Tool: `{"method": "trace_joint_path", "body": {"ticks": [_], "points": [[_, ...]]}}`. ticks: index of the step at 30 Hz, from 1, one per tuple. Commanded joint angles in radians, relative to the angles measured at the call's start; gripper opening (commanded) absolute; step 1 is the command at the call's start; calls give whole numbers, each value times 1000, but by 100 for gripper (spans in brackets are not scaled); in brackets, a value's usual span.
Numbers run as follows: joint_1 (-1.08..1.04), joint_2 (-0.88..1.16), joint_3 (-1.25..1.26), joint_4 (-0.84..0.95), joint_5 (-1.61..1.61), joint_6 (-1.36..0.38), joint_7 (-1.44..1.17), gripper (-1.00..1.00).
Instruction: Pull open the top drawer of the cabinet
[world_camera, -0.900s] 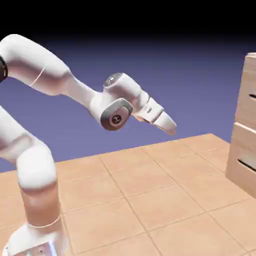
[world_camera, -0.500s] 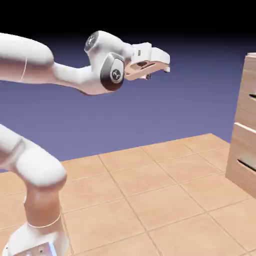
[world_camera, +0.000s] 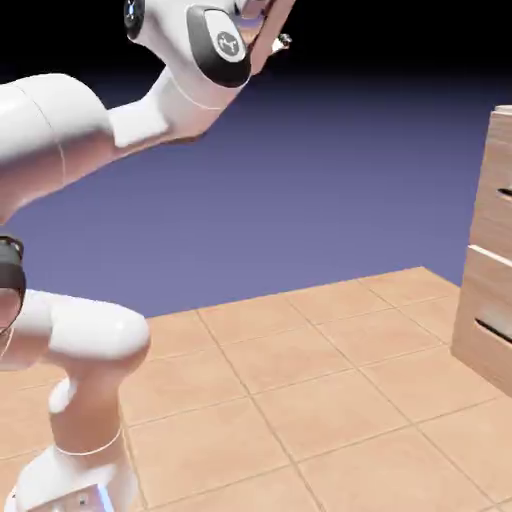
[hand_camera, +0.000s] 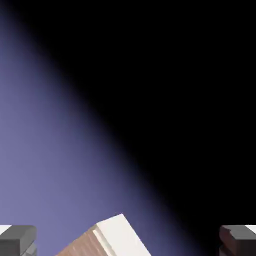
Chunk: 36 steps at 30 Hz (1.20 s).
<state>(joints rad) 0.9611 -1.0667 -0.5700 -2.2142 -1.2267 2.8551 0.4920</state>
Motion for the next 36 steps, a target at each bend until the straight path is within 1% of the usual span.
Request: {"method": "trace_joint_path", "body": {"ticks": [1, 34, 36], "points": [[34, -18, -20, 21, -44, -6, -9, 0], [1144, -599, -687, 718, -1479, -219, -300, 0], [1175, -615, -706, 738, -1519, -225, -308, 0]]}}
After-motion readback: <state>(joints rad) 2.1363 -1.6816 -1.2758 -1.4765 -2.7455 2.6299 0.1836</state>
